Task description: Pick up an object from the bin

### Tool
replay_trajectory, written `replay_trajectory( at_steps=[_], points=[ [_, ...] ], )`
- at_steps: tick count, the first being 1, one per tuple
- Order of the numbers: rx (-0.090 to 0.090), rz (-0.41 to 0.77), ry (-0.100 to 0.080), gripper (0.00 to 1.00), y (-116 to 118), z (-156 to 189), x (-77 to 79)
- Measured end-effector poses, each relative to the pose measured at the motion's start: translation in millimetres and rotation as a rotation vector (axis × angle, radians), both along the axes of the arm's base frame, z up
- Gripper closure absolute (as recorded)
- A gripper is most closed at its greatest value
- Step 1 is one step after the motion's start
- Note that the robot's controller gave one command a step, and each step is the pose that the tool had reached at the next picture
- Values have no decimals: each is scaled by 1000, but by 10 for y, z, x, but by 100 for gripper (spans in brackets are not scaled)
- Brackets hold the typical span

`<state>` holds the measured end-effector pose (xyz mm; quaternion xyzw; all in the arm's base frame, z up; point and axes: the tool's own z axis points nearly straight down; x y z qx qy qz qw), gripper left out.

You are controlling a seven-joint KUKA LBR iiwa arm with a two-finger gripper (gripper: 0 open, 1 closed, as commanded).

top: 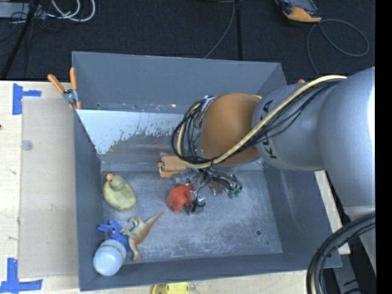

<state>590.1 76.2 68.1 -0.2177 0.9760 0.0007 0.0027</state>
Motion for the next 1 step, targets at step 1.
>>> replay_trajectory(
  at_steps=[1],
  points=[
    [-1,-1,4,100,0,96,-10]
  ],
)
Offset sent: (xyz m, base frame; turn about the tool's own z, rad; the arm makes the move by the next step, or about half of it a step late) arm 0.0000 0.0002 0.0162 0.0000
